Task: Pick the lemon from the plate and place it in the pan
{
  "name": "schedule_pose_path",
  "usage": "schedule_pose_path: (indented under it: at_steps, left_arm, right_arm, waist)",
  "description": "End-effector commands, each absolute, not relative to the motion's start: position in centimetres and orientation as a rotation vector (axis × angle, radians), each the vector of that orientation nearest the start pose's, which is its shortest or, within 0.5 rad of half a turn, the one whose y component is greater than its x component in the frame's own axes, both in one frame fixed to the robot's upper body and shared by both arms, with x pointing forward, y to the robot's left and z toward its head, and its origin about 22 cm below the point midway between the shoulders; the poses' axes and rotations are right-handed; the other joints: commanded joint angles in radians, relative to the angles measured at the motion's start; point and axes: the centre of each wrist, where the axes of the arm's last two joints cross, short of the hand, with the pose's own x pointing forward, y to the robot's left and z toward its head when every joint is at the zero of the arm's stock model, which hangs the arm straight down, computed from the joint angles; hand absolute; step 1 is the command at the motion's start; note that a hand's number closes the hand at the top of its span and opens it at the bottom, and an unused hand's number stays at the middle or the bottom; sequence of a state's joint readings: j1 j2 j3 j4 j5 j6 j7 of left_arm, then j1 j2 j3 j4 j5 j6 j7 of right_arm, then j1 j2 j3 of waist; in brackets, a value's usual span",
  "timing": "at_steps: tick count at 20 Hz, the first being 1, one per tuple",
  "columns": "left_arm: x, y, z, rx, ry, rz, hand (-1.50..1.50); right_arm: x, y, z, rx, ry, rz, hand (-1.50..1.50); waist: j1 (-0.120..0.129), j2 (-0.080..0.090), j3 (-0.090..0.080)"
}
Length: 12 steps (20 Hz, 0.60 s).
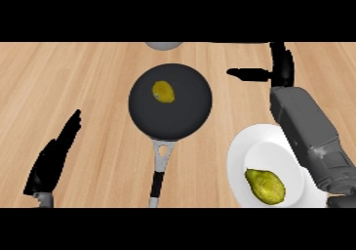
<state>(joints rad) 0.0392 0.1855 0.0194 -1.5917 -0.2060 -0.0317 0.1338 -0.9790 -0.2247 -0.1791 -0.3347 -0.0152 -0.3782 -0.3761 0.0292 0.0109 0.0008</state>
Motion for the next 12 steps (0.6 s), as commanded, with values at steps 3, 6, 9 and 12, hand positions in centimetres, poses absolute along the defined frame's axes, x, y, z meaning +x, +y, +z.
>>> schedule_pose_path:
  at_steps: [3,6,9,12]
  left_arm:
    - [23.6,27.6,0.7,0.333,-1.402,-0.281,0.0]
    - [21.9,28.9,-1.2,0.33,-1.399,-0.276,0.0]
    - [22.6,27.8,-1.1,0.34,-1.376,-0.267,0.0]
    - [22.5,27.9,1.0,0.326,-1.388,-0.276,0.0]
  right_arm:
    - [42.7,-31.2,5.3,-0.465,-1.688,-0.003,-1.5]
    - [40.4,-34.9,2.9,-0.462,-1.683,0.031,-1.5]
    - [41.3,-35.6,5.7,-0.448,-1.694,0.039,-1.5]
    - [40.5,-37.1,5.1,-0.426,-1.685,0.057,-1.5]
  waist:
    - [-0.014,-0.004,0.0]
    - [-0.01,-0.001,0.0]
    - [-0.016,-0.006,0.0]
    - [-0.012,-0.006,0.0]
